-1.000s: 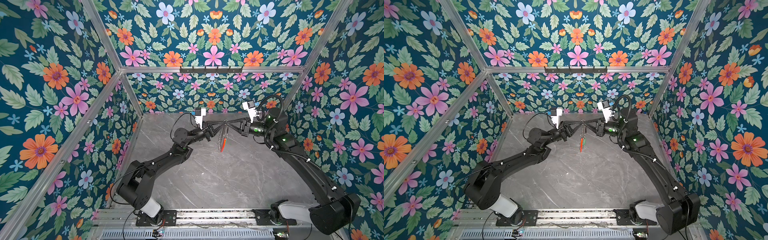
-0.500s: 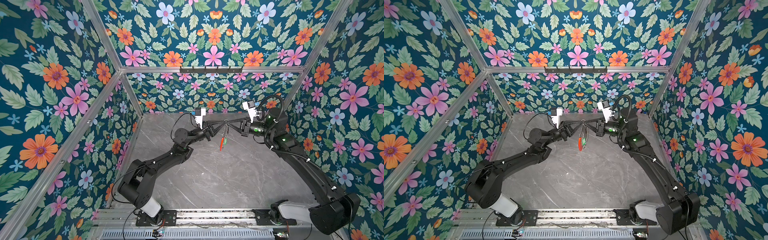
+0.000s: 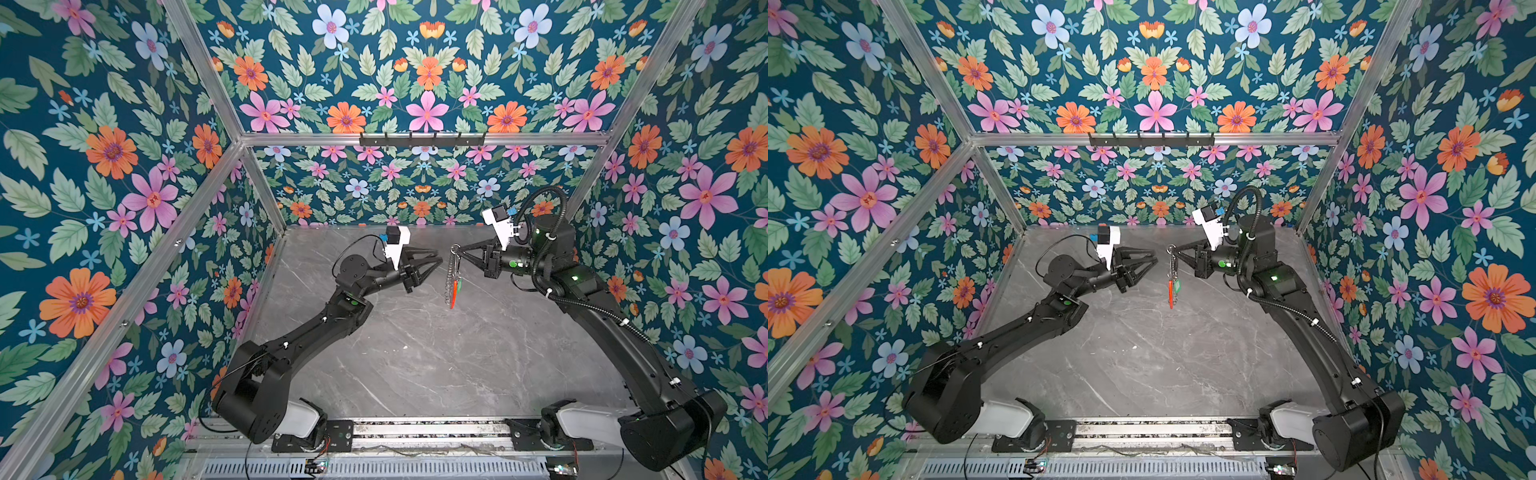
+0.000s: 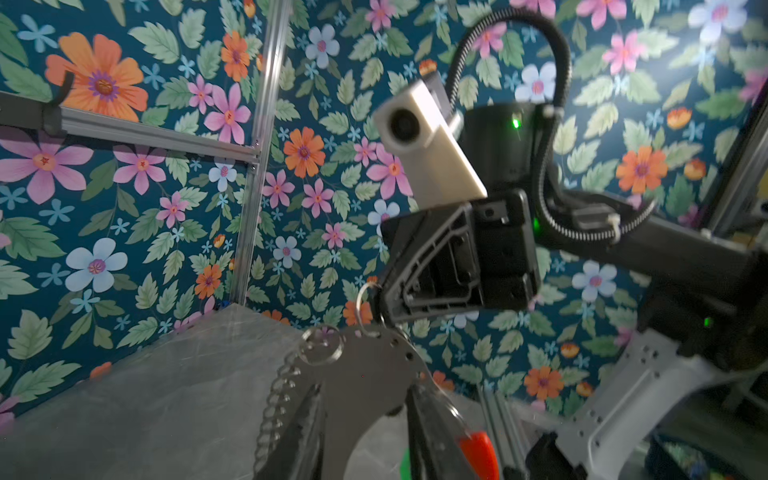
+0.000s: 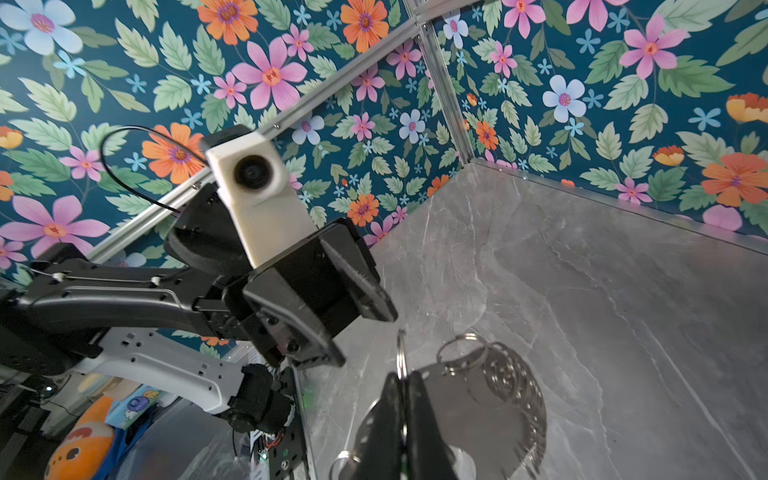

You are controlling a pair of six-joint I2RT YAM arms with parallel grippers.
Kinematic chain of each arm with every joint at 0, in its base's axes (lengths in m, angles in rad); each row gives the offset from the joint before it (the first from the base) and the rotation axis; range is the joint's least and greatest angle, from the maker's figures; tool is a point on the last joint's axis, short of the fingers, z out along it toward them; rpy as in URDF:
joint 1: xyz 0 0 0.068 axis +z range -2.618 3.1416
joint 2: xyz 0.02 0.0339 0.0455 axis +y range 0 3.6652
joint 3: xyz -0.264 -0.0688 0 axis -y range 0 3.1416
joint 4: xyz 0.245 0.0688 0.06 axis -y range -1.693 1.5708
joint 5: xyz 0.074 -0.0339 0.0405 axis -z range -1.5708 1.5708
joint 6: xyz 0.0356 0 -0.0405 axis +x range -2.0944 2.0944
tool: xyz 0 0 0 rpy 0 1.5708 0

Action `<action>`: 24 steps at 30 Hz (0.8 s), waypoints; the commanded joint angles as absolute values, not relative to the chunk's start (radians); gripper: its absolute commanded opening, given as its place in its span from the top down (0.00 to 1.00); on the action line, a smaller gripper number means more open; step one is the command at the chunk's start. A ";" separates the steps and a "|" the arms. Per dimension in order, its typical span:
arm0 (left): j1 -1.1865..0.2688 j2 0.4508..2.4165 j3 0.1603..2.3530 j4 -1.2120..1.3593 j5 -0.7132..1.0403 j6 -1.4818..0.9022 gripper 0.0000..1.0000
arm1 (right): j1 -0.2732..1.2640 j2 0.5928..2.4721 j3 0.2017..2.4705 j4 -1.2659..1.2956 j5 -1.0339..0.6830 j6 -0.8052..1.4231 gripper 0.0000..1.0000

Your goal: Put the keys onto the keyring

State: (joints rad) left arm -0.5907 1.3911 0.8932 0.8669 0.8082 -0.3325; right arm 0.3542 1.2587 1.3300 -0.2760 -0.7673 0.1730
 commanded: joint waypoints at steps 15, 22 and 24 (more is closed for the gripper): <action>-0.540 1.458 1.224 0.094 1.121 0.280 0.67 | 0.457 1.287 1.379 -0.528 -0.655 -0.115 1.00; -0.540 1.510 1.264 0.133 1.176 0.210 0.70 | 0.467 1.294 1.393 -0.526 -0.657 -0.115 1.00; -0.539 1.521 1.268 0.135 1.180 0.201 0.71 | 0.470 1.296 1.397 -0.523 -0.657 -0.115 1.00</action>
